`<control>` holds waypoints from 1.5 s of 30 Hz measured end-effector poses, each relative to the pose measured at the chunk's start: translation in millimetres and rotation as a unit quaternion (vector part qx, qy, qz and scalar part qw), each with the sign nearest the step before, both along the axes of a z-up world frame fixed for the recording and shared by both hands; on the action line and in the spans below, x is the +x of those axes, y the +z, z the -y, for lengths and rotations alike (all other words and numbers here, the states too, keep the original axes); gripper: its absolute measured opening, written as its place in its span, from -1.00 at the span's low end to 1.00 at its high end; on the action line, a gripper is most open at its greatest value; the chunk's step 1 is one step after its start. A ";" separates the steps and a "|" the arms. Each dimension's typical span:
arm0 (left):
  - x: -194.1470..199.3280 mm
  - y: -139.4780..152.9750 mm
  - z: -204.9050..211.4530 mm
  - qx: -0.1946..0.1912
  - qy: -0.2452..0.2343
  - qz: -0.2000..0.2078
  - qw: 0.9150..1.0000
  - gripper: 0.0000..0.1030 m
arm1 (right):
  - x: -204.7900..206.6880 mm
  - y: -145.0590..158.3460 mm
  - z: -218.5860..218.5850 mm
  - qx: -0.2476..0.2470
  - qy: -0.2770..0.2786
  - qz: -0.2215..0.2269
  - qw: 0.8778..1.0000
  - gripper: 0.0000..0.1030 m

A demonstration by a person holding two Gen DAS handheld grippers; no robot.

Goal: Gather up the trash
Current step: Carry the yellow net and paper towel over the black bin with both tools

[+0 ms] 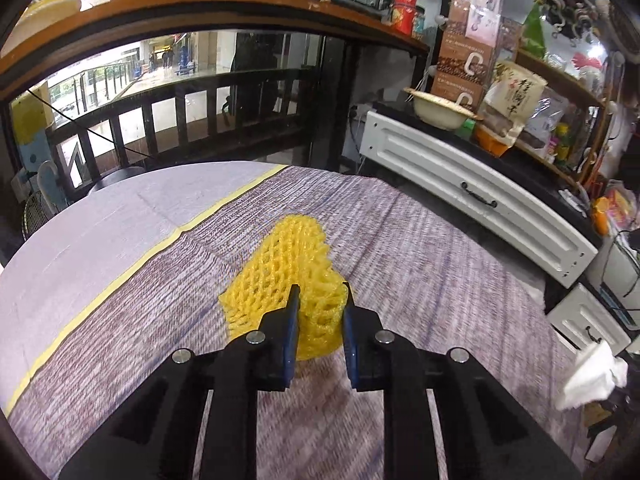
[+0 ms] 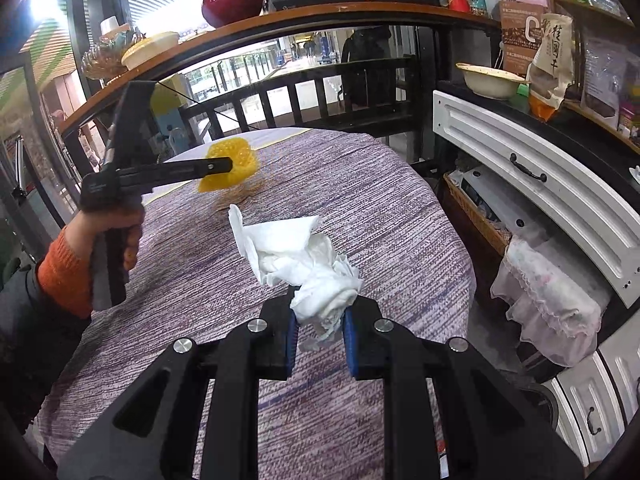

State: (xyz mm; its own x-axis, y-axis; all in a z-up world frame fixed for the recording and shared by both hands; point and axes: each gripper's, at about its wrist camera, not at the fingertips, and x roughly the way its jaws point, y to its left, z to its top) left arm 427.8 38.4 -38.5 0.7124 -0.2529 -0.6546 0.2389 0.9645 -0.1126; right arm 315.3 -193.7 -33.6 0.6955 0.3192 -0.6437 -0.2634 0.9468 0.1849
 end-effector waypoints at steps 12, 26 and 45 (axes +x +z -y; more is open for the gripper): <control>-97.1 18.9 7.8 -0.044 -0.053 0.028 0.997 -0.62 | -54.3 -1.4 13.0 0.016 -0.020 0.009 1.000 -0.63; -173.8 26.8 55.0 -0.045 -0.100 0.062 0.992 -0.62 | -116.0 -0.9 40.5 0.023 -0.044 0.020 0.999 -0.63; -223.2 15.4 155.9 -0.079 -0.207 0.044 0.974 -0.62 | -158.9 -45.0 138.1 0.036 -0.225 -0.059 0.972 -0.63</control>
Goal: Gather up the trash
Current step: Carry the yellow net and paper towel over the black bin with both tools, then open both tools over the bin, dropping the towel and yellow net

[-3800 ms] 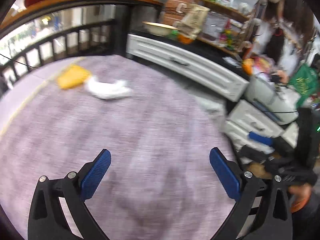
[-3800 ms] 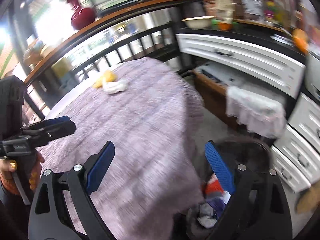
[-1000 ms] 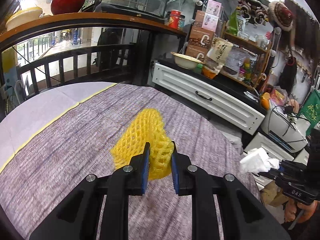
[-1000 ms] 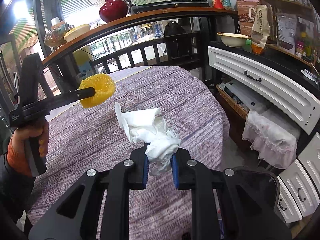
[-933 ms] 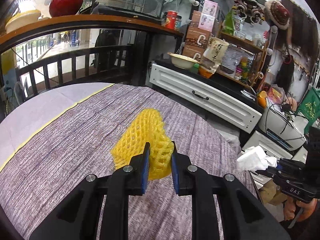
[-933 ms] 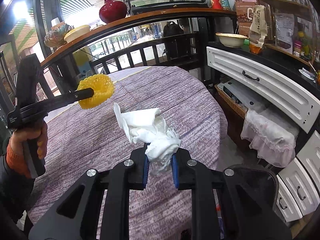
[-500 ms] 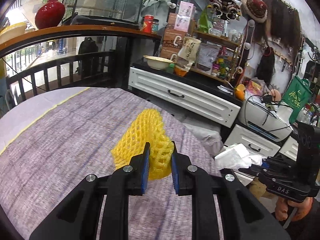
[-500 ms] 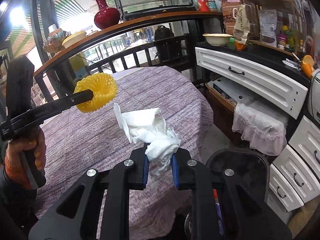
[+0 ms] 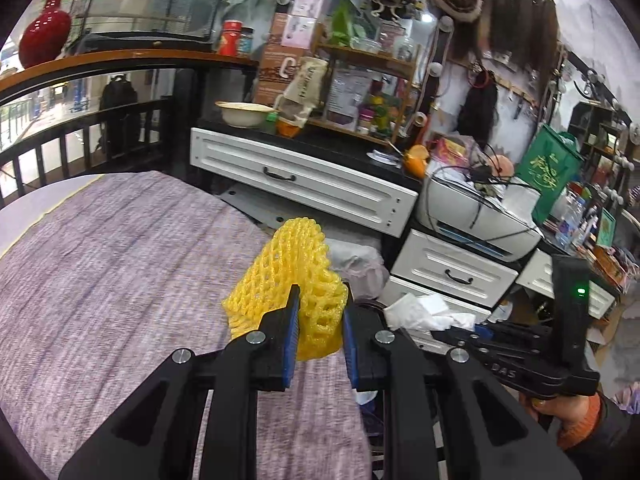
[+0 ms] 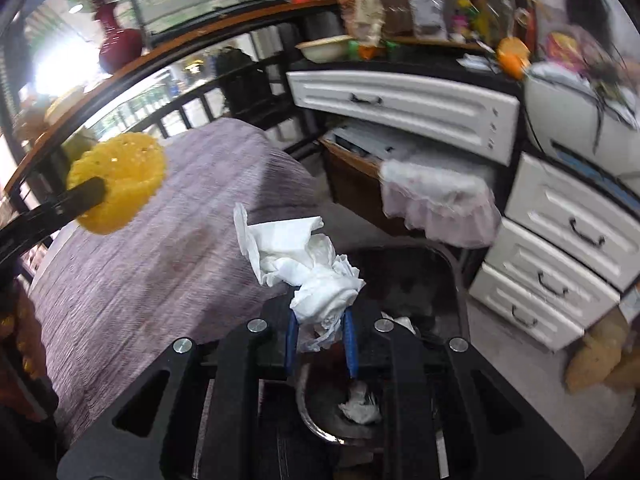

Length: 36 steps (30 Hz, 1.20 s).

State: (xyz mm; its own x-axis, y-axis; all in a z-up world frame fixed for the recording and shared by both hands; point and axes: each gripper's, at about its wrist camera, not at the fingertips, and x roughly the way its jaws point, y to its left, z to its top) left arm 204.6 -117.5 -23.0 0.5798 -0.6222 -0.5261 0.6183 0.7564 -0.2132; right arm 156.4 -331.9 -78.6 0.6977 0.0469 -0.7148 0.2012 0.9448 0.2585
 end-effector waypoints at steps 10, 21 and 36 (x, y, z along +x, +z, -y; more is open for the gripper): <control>-11.9 -12.4 49.6 0.011 -0.044 -0.011 0.999 -0.62 | -2.1 -29.5 37.6 0.046 -0.099 -0.034 0.993 0.30; -24.8 -35.8 92.4 0.039 -0.087 -0.031 0.995 -0.62 | -32.6 -2.0 74.4 0.046 -0.210 0.056 0.975 0.62; -26.1 -71.6 128.2 0.093 -0.111 -0.062 0.988 -0.43 | -47.7 12.9 85.0 0.053 -0.238 0.095 0.965 0.65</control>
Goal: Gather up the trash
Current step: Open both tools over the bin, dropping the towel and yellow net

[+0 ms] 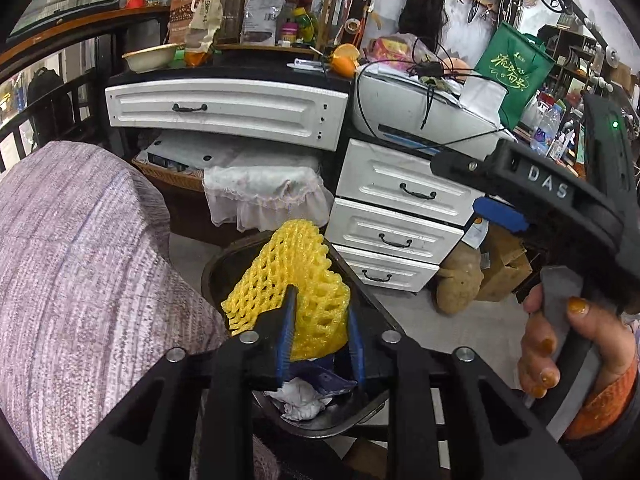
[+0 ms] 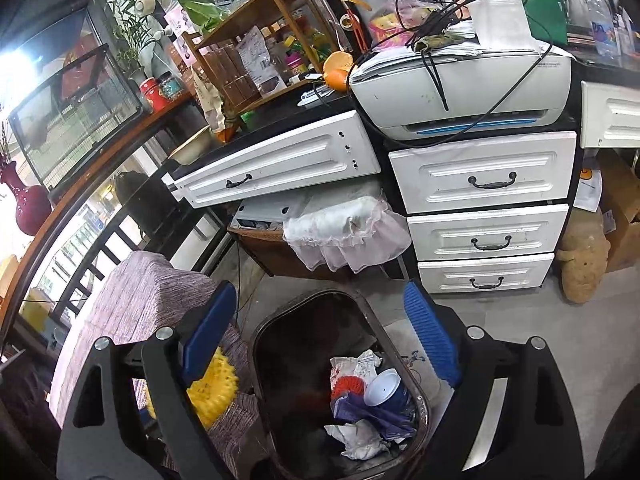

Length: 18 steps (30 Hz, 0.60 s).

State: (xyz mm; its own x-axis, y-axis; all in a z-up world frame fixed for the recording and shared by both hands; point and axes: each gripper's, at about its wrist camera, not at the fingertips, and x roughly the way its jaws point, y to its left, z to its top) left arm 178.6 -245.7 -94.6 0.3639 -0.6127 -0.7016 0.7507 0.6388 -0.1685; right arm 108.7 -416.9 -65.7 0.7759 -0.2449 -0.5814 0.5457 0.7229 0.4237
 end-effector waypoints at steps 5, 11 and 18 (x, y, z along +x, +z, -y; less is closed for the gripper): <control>-2.3 -8.9 6.6 0.011 -0.010 -0.013 1.000 0.26 | -3.3 1.1 4.3 0.003 -0.008 0.008 1.000 0.66; -5.5 -10.5 6.3 0.003 -0.013 -0.028 1.000 0.65 | -8.1 1.8 9.7 0.006 -0.020 0.013 1.000 0.69; -11.8 -0.9 -5.9 -0.008 -0.007 -0.030 0.999 0.74 | -10.5 3.2 8.8 -0.008 -0.028 0.014 0.999 0.76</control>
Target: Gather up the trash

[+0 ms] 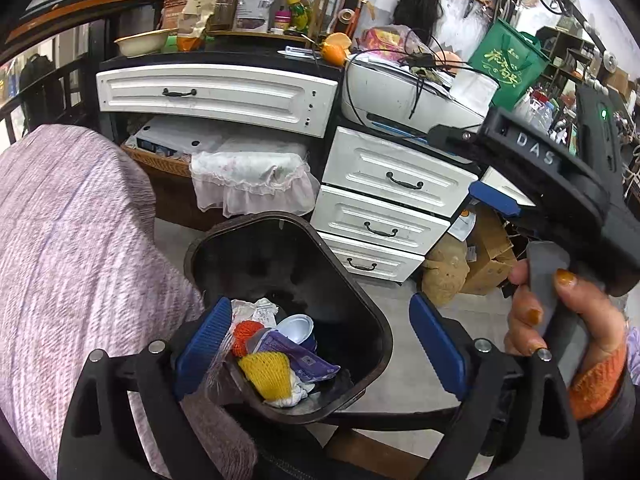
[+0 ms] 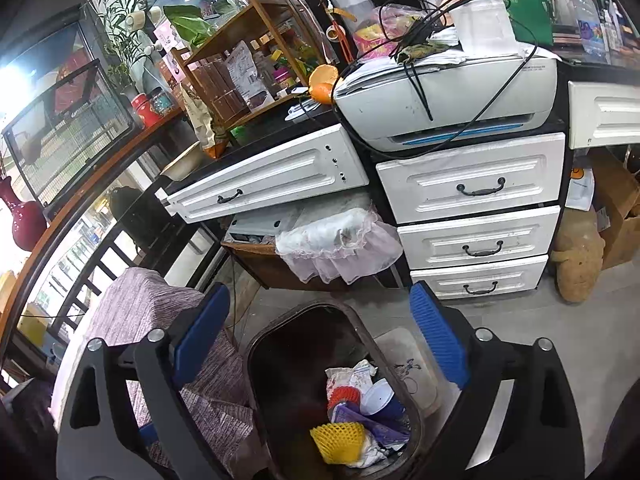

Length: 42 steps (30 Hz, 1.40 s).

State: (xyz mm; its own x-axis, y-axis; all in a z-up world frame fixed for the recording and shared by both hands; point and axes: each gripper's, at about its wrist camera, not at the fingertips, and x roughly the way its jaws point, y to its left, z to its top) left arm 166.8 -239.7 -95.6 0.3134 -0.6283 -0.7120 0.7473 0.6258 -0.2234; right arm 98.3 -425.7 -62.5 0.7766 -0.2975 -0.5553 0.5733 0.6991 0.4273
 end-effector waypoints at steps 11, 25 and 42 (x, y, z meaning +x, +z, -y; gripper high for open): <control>-9.4 30.8 -50.6 -0.020 0.067 0.037 0.997 0.88 | 8.8 14.7 -35.9 -0.063 0.058 0.000 0.996 0.89; -25.9 67.5 -139.1 -0.034 0.203 0.118 0.972 0.90 | -6.2 53.8 -129.0 -0.231 0.089 0.045 0.968 0.89; -85.7 84.7 -219.9 -0.033 0.313 0.193 0.929 0.90 | -53.5 55.7 -214.3 -0.224 0.195 0.041 0.954 0.89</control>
State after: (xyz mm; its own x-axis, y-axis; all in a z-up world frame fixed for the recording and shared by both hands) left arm 81.1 -19.8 -10.8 0.8561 -0.2750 -0.4376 0.2740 0.9594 -0.0668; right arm 44.7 -211.4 -6.8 0.9121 -0.1705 -0.3728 0.2101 0.9753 0.0680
